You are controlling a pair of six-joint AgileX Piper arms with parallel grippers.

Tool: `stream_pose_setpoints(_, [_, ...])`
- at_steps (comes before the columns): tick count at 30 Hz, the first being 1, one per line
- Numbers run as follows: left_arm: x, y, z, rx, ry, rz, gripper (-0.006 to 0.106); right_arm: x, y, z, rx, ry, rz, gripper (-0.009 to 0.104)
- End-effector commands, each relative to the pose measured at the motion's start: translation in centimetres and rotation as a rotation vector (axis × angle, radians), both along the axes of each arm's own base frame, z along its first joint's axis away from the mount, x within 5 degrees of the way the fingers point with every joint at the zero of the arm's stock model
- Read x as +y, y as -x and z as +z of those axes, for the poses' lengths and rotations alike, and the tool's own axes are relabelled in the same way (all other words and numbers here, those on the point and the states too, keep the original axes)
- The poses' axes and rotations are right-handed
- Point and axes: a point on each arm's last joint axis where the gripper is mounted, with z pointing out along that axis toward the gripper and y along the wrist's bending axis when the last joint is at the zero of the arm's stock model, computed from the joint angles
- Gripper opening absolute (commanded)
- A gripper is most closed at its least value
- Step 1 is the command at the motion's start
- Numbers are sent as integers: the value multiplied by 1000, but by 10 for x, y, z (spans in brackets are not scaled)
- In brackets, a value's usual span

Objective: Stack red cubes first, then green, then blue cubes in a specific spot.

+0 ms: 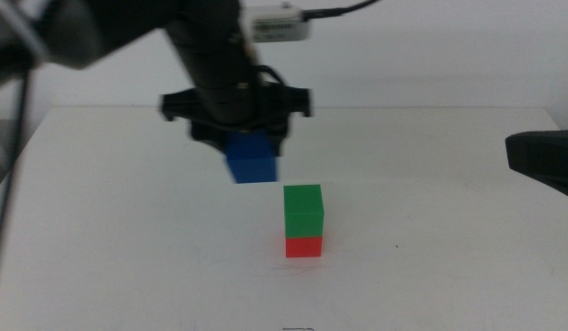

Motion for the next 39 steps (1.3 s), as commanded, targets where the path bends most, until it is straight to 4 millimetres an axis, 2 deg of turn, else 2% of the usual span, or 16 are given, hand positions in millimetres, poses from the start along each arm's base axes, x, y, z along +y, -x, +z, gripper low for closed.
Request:
stream_pose_setpoints(1, [-10, 11, 20, 0, 9, 10, 15, -2, 0, 14, -93, -37, 1, 92])
stream_pose_setpoints(6, [-47, 1, 12, 0, 34, -7, 15, -2, 0, 14, -93, -37, 1, 92])
stream_pose_setpoints(9, [-57, -6, 4, 15, 43, 8, 15, -2, 0, 14, -93, -37, 1, 92])
stream_pose_setpoints(17, [-56, -8, 2, 17, 47, 80, 15, -2, 0, 14, -93, -37, 1, 92])
stream_pose_setpoints(22, [-55, -7, -10, 51, 19, 88, 15, -2, 0, 14, -93, -37, 1, 92])
stream_pose_setpoints(39, [-57, -13, -32, 79, -39, 88, 15, -2, 0, 14, -93, -37, 1, 92])
